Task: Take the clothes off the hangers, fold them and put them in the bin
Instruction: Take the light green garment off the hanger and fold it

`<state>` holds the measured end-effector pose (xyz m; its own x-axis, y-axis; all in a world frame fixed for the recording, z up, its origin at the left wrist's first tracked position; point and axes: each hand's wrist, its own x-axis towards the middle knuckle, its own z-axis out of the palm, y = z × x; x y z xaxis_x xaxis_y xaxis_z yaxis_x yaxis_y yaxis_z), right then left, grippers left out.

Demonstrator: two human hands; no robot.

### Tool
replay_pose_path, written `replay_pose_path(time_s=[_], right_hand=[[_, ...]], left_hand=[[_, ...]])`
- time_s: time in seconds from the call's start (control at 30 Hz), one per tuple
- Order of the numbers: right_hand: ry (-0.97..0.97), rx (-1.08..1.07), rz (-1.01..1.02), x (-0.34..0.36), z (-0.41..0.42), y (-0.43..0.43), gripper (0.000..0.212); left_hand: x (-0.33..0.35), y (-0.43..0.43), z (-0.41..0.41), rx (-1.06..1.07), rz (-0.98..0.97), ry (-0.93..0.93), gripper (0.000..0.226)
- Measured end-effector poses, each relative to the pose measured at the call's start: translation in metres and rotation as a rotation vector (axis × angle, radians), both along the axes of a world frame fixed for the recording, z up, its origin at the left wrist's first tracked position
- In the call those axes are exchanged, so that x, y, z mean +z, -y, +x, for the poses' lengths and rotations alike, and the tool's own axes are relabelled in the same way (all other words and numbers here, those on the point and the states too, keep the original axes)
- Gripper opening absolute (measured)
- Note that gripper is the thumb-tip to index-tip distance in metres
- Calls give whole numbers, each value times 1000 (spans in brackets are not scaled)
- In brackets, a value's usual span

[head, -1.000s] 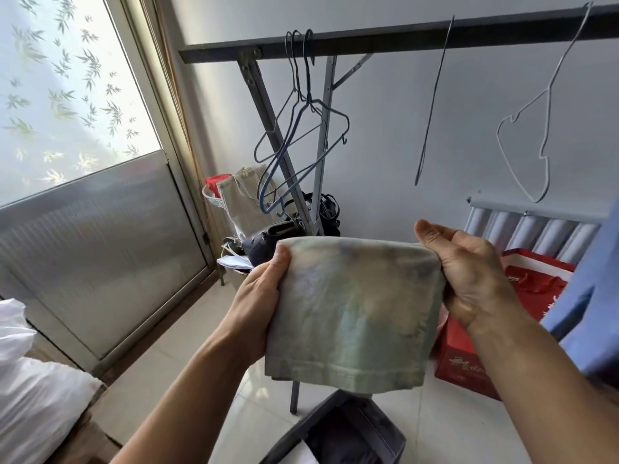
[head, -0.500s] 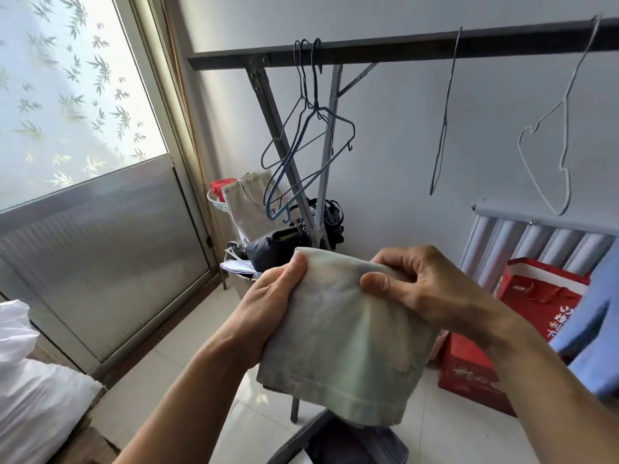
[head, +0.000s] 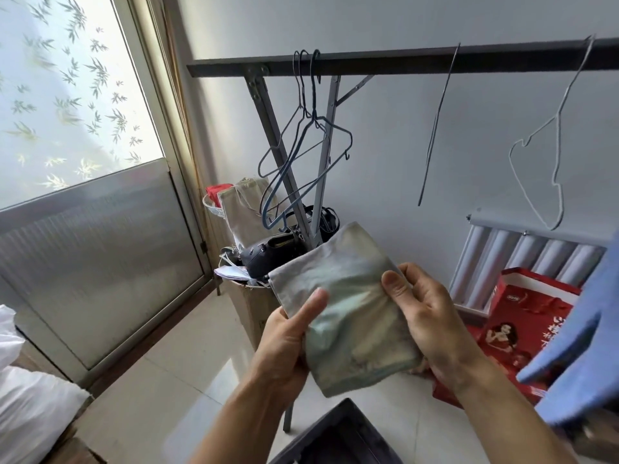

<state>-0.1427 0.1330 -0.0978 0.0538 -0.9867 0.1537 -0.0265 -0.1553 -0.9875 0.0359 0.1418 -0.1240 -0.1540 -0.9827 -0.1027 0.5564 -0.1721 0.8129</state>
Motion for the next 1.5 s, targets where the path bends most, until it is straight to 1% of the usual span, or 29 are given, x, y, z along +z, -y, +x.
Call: replay_pose_path(time_s=[0.07,0.1,0.13,0.2,0.23,0.3,0.37,0.4,0.47,0.53,0.6,0.67,0.73,0.77,0.83,0.9,0.93,1.0,1.1,1.17,1.23,1.3,1.37,1.47,1.5], right_hand=[[238,98,134,-5,-3,-2,26],[287,132,181,-7,-7,-2,31],[269,164,214,-9,-10,-2,42],[175,190,223,-11,-12,-1,66],[153,154,218,-12,-11,0,66],[200,45,222,-15,-7,3,47],[249,-52,198,-22,-4,4,28],[224,-97,185,-26,-2,3,24],[141,-192,162,-39,-2,4,26],[81,-285,173,-55,-8,5,28],[50,-361,227,-73,-16,11,34],[71,-385,289,-88,-20,15,36],[168,-341,395,-104,-20,16,33],[222,-295,453,-110,-19,16,36],[265,-136,557,-123,-18,13,45],[223,-10,613,-143,-9,13,39],[192,-10,615,-154,-5,14,32],[122,-85,583,-182,7,21,23],[-1,-107,515,-226,23,37,24],[-1,-75,548,-258,31,46,27],[9,-18,633,-295,37,53,26],[10,65,739,-334,39,58,19],[-16,135,820,-376,38,59,13],[-61,181,907,-439,35,55,10],[-102,190,919,-461,35,53,9]], left_hand=[[5,3,-3,95,12,76,36],[7,3,-3,114,1,102,29],[8,3,-3,116,-17,131,27],[11,2,-2,84,-56,194,26],[11,1,-1,47,-62,217,27],[8,0,0,-14,-24,268,26],[0,3,-1,3,43,350,23],[-4,4,-4,29,71,395,24],[-12,5,-12,72,110,416,29],[-21,1,-24,85,124,387,42],[-35,-6,-35,62,117,419,54],[-50,-12,-42,59,138,507,48],[-70,-15,-44,110,203,482,31],[-81,-14,-42,146,234,446,23],[-102,-10,-40,230,290,404,20],[-125,-5,-36,305,335,371,22],[-136,-2,-34,332,354,372,23],[-163,2,-26,376,397,397,23],[-208,8,-13,388,478,363,31],[-244,11,-6,412,524,365,37],[-284,12,2,426,576,390,40],[-326,12,12,416,625,402,37],[-371,8,21,357,691,396,29],[-433,-8,33,274,767,366,12],[-454,-13,35,274,791,369,14]])
